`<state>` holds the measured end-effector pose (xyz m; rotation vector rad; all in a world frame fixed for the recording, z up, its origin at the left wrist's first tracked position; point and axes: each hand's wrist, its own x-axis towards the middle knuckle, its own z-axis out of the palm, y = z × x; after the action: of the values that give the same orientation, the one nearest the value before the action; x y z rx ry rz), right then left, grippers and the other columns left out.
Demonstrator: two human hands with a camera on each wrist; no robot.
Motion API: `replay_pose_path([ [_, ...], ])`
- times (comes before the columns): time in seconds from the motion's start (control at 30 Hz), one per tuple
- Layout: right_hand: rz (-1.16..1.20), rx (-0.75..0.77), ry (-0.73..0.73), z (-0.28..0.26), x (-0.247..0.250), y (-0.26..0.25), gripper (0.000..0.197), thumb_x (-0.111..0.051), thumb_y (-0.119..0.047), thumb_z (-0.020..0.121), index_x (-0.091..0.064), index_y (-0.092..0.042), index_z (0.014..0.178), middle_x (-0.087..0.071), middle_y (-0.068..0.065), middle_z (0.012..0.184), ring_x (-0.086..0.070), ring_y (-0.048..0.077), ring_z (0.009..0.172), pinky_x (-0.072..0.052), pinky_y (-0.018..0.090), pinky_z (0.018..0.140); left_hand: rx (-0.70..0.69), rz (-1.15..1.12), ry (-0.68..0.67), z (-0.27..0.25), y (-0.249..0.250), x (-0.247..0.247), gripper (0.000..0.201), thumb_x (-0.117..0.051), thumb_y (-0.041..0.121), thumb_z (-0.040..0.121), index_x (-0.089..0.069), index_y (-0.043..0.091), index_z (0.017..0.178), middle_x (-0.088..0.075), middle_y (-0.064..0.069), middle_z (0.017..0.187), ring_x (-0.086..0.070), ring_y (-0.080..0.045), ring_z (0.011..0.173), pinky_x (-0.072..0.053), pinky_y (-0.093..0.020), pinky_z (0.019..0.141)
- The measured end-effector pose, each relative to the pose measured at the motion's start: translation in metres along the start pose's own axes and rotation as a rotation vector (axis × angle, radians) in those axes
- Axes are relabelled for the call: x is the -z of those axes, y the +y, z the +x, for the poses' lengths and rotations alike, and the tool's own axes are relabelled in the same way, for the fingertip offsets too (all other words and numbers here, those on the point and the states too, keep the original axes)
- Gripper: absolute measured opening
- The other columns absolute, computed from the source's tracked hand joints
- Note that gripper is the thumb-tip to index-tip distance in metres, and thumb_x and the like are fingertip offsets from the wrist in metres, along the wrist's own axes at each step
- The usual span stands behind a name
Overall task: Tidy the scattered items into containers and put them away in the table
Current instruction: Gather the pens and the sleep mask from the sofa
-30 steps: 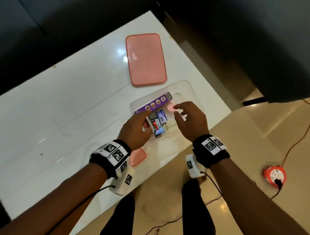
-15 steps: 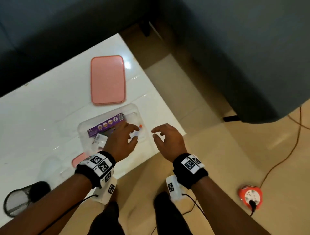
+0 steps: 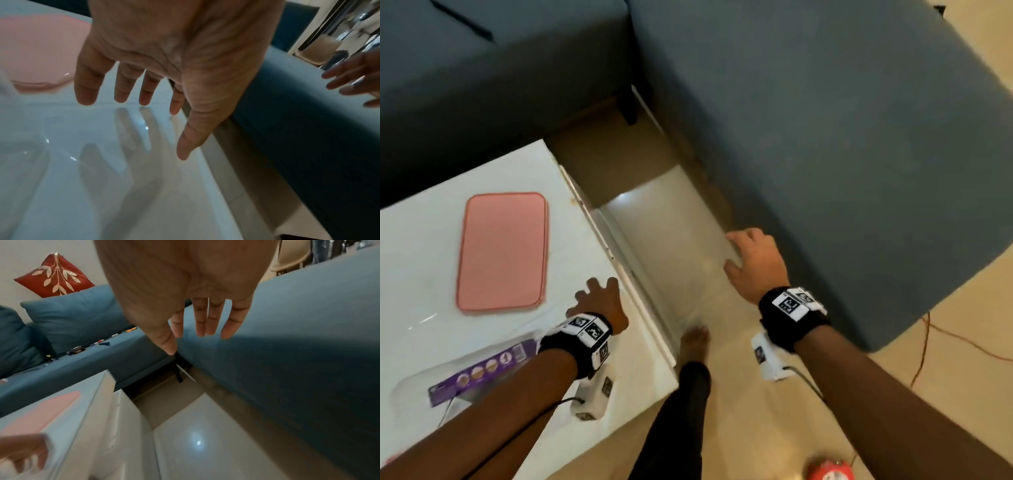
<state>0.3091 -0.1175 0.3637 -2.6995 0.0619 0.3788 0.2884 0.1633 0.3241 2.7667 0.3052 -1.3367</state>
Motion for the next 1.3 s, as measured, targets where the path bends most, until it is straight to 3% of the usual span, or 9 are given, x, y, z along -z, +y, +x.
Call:
replay_pose_path([
  [0.13,-0.142,-0.078,0.034,0.112,0.040,0.030,0.058,-0.066,-0.031,0.079,-0.049,-0.028,0.135,-0.042,0.009,0.141,-0.040,0.032,0.129,-0.042,0.048,0.095,0.096,0.065,0.018,0.022,0.007,0.005,0.067,-0.062,0.018,0.079,-0.026,0.028,0.134,-0.025,-0.009,0.129,-0.043,-0.033,0.112,-0.048,-0.041,0.085],
  [0.27,-0.144,-0.178,-0.062,0.195,0.072,0.053,0.071,-0.068,-0.041,0.082,-0.037,-0.029,0.144,-0.019,0.010,0.159,-0.022,0.034,0.144,-0.034,0.053,0.110,0.078,0.152,-0.043,0.039,0.013,0.035,0.046,-0.055,0.026,0.083,-0.041,0.026,0.127,-0.044,-0.003,0.122,-0.056,-0.025,0.106,-0.046,-0.034,0.080],
  [0.47,-0.222,-0.200,-0.354,0.276,0.101,0.041,0.091,-0.063,-0.060,0.080,-0.005,-0.052,0.149,0.017,-0.009,0.161,0.007,0.036,0.149,-0.021,0.066,0.111,-0.059,-0.205,0.016,0.086,0.052,0.136,0.027,-0.067,0.033,0.075,-0.055,0.029,0.100,-0.064,0.002,0.103,-0.062,-0.022,0.097,-0.048,-0.029,0.079],
  [0.63,-0.239,-0.155,-0.434,0.370,0.128,0.024,0.089,-0.063,-0.063,0.078,-0.002,-0.062,0.143,0.023,-0.014,0.159,0.012,0.041,0.147,-0.019,0.073,0.107,-0.347,-0.314,0.142,0.159,0.124,0.256,0.050,-0.076,0.037,0.074,-0.056,0.026,0.118,-0.058,-0.001,0.112,-0.057,-0.022,0.106,-0.045,-0.030,0.089],
  [0.8,-0.216,-0.108,-0.495,0.493,0.156,0.009,0.106,-0.075,-0.066,0.062,0.001,-0.071,0.136,0.027,-0.020,0.156,0.020,0.043,0.144,-0.015,0.080,0.099,-0.394,-0.285,0.367,0.247,0.191,0.379,0.076,-0.078,0.042,0.068,-0.041,0.033,0.133,-0.043,0.000,0.133,-0.044,-0.026,0.124,-0.045,-0.047,0.097],
  [0.9,-0.165,-0.110,-0.466,0.561,0.174,0.011,0.113,-0.076,-0.069,0.059,0.002,-0.065,0.141,0.022,-0.012,0.160,0.020,0.046,0.143,-0.009,0.070,0.112,-0.360,-0.262,0.493,0.291,0.223,0.446,0.089,-0.082,0.043,0.063,-0.037,0.034,0.139,-0.037,0.001,0.143,-0.033,-0.025,0.136,-0.042,-0.050,0.100],
  [1.0,-0.152,-0.137,-0.530,0.608,0.188,0.009,0.129,-0.084,-0.062,0.054,0.009,-0.061,0.144,0.030,-0.008,0.157,0.027,0.052,0.138,-0.004,0.062,0.116,-0.282,-0.241,0.443,0.329,0.248,0.502,0.102,-0.086,0.044,0.060,-0.029,0.035,0.145,-0.021,-0.002,0.157,-0.015,-0.026,0.147,-0.033,-0.056,0.107],
  [1.17,-0.166,-0.197,-0.609,0.629,0.188,0.006,0.146,-0.087,-0.063,0.035,0.043,-0.074,0.101,0.060,-0.019,0.128,0.039,0.050,0.132,-0.012,0.078,0.104,-0.261,-0.091,0.303,0.371,0.276,0.552,0.121,-0.088,0.047,0.057,-0.012,0.037,0.150,0.001,0.000,0.162,-0.001,-0.029,0.149,-0.027,-0.062,0.108],
  [1.3,-0.196,-0.174,-0.652,0.637,0.182,0.010,0.149,-0.086,-0.065,0.034,0.047,-0.070,0.102,0.072,-0.016,0.107,0.046,0.049,0.126,-0.007,0.081,0.102,-0.253,-0.061,0.217,0.396,0.289,0.570,0.128,-0.092,0.040,0.053,-0.010,0.037,0.151,0.006,-0.001,0.162,-0.001,-0.035,0.148,-0.027,-0.062,0.110],
])
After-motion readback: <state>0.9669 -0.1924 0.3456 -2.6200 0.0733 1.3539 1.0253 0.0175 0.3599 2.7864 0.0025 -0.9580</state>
